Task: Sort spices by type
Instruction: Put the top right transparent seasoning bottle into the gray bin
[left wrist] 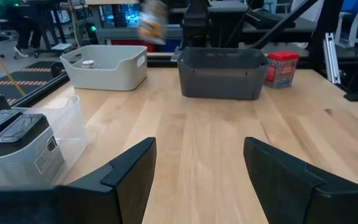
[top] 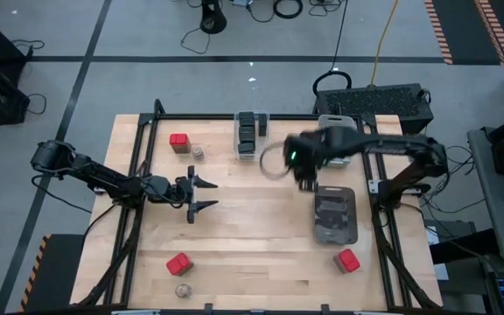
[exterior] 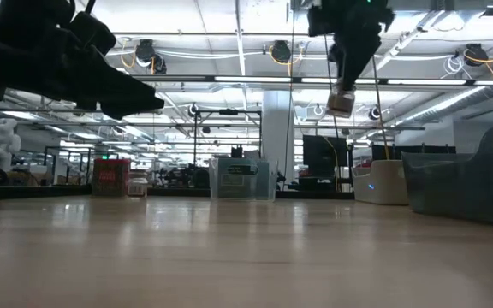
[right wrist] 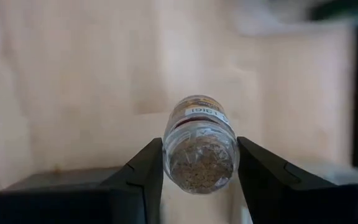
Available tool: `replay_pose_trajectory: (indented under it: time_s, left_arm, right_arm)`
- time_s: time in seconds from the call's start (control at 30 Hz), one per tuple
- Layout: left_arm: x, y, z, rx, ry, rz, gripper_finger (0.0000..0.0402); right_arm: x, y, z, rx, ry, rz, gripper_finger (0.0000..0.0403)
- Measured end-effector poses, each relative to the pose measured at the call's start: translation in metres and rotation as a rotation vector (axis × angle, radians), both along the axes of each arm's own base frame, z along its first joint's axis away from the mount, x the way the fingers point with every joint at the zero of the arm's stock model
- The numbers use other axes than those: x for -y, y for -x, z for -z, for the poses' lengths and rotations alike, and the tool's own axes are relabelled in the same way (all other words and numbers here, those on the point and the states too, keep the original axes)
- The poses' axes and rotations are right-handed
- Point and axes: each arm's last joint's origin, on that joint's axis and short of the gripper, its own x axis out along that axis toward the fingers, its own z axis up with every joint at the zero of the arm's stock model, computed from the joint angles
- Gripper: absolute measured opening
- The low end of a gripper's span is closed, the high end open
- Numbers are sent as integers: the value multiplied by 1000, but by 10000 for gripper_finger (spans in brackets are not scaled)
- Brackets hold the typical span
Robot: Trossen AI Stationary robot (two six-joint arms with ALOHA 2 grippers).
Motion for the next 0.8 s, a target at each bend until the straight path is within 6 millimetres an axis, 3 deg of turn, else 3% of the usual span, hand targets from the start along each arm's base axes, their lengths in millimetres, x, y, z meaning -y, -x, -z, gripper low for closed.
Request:
replay_pose_trajectory:
  time_s: [0.2,0.43,0.6,0.8]
  left_arm:
    - [0,0,1,-13,-2,0,249]
    - [0,0,1,-13,-1,-2,249]
    - [0,0,1,-14,-1,-3,249]
    - [0,0,2,-19,-2,-4,249]
  right_arm:
    - [62,37,-16,29,-2,285,154]
    - [121,63,-6,-15,-22,536,154]
    - [151,83,0,-30,-39,697,155]
    - [169,102,24,-48,-66,835,155]
